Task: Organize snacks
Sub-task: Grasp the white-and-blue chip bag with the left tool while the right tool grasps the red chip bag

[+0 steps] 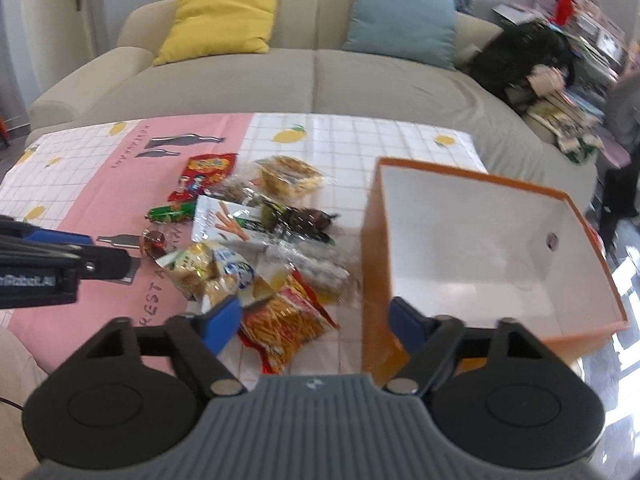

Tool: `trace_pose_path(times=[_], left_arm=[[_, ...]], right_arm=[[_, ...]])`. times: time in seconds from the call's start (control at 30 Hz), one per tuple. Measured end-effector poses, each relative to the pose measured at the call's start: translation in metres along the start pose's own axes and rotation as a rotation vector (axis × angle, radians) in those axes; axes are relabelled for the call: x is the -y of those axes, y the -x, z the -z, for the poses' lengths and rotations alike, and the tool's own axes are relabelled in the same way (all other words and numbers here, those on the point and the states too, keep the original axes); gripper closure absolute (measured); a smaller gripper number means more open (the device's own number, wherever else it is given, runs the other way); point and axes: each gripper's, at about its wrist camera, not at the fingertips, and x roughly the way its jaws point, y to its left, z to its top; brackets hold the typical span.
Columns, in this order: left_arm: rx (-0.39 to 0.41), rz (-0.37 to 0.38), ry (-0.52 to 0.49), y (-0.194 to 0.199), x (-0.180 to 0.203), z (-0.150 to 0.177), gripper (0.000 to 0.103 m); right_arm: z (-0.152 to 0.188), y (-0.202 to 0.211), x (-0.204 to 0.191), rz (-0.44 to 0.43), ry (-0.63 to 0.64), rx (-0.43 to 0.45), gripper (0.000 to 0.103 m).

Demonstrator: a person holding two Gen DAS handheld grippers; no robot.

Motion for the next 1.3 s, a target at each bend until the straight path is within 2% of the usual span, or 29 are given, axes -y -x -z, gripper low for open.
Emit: trace_pose_path(times=[0.17,0.2,0.27,0.33,0.43,0.6,0.87,1.13,1.23,1.3], left_arm=[[-0.037,0.047,0.053,-0.023,-0.014,-0.004,0.057],[-0.049,0.052,0.059,-0.028,-0.015,-0.005,0.053],[-0.070,0.062,0.067,-0.038,-0.018,-0.006,0.044],[-0.093,0.061,0.093,-0.050,-0.021,-0.006,0.042],[-0.121,0.056,0.141,-0.067,-0.025,-0.006,0.033],[-0.145,0.045,0.166,-0.092,-0.025,-0.007,0.025],[-0.189,0.059,0.201,-0.120,-0.021,-0.009,0.021],[-0.209,0.066,0.204,-0.133,-0.018,-0.009,0.021],[-0.211,0.071,0.206,-0.135,-0.018,-0.008,0.026],[-0.207,0.079,0.206,-0.135,-0.019,-0.008,0.032]], right_arm=[[-0.003,-0.020,-0.012,-0.045,0.096,0.025,0.053],[-0.003,-0.025,-0.013,-0.057,0.109,0.019,0.054],[-0.002,-0.034,-0.015,-0.075,0.124,-0.001,0.054],[-0.001,-0.044,-0.018,-0.088,0.144,-0.017,0.054],[0.003,-0.058,-0.024,-0.088,0.187,-0.037,0.051],[0.006,-0.085,-0.022,-0.086,0.210,-0.091,0.034],[0.012,-0.115,-0.025,-0.099,0.235,-0.149,0.031],[0.015,-0.122,-0.026,-0.105,0.230,-0.137,0.028],[0.016,-0.121,-0.027,-0.107,0.233,-0.134,0.029],[0.017,-0.122,-0.028,-0.113,0.232,-0.132,0.034]])
